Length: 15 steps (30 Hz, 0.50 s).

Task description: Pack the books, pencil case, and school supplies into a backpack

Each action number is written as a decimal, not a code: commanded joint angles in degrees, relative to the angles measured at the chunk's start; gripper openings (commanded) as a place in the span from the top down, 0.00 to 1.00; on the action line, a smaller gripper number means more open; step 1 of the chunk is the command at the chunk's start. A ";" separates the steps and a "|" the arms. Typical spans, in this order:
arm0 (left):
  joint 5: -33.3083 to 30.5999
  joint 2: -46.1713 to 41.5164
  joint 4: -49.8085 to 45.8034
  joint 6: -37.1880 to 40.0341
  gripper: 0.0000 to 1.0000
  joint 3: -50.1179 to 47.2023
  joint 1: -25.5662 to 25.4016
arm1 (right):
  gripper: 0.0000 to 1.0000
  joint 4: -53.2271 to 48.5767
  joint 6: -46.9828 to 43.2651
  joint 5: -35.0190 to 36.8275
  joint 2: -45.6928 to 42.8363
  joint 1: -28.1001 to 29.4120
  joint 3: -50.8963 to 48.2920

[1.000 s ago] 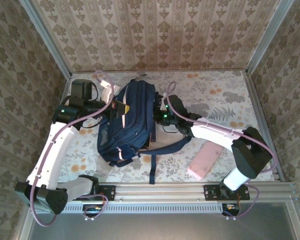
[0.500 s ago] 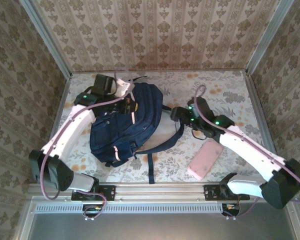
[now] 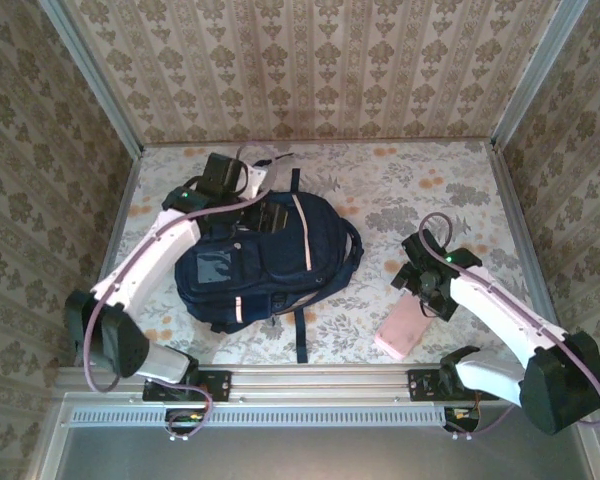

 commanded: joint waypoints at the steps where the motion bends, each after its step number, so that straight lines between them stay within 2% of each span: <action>1: 2.99 -5.34 1.67 -2.60 0.23 -2.91 -0.09 | 0.00 -0.73 2.68 -3.18 2.37 -0.36 -1.49; 7: 5.49 -10.49 1.97 -4.02 0.22 -5.74 -0.10 | 0.00 1.77 4.12 -3.78 6.90 -0.36 -3.40; 15: 8.44 -12.83 4.39 -6.30 0.20 -7.55 -0.18 | 0.00 2.93 4.91 -3.27 10.05 -0.42 -3.84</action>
